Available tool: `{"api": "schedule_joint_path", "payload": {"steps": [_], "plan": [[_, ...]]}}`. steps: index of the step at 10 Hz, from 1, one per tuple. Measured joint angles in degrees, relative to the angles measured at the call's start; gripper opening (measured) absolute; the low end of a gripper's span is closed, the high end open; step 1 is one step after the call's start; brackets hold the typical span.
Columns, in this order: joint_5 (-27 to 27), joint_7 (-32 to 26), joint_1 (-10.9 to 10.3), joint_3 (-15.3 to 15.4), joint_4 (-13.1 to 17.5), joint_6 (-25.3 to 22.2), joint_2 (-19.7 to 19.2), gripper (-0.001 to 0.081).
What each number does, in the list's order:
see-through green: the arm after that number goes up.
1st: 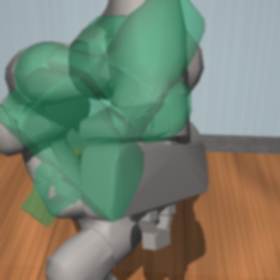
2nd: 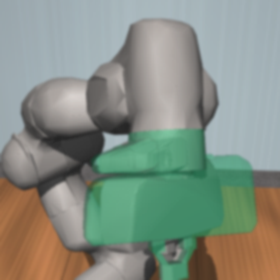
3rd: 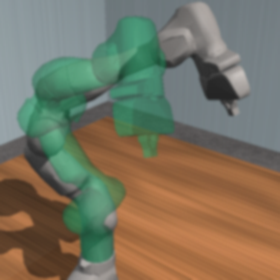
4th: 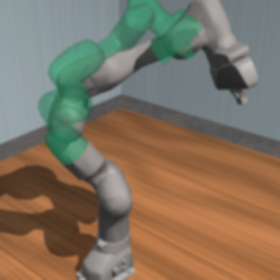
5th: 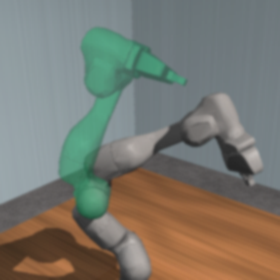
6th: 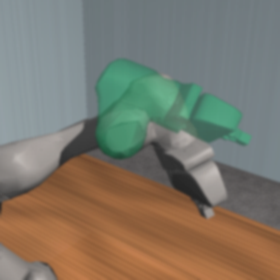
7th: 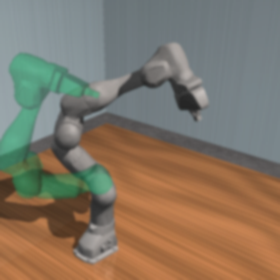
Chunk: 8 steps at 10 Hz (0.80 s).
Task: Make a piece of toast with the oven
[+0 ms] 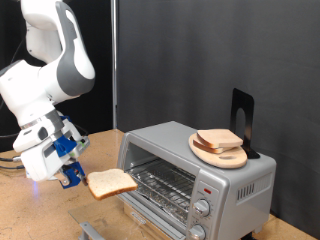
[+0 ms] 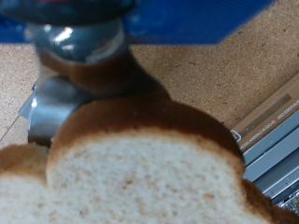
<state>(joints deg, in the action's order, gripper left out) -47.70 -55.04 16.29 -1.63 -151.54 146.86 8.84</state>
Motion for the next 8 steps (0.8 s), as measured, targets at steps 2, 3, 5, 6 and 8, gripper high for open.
{"api": "schedule_joint_path", "payload": {"steps": [2, 3, 5, 6, 8], "plan": [[0.52, 0.72, 0.05, 0.01, -0.22, -0.12, -0.03, 0.0394], [1.28, 1.59, 0.04, 0.21, -0.24, -0.05, -0.16, 0.0394], [3.70, 4.45, -0.05, 1.71, -0.16, 0.97, -0.93, 0.0394], [4.37, 5.03, -0.22, 2.80, 0.01, 1.43, -1.55, 0.0394], [4.49, 5.15, -1.09, 5.08, 0.26, 2.39, -2.29, 0.0394]]}}
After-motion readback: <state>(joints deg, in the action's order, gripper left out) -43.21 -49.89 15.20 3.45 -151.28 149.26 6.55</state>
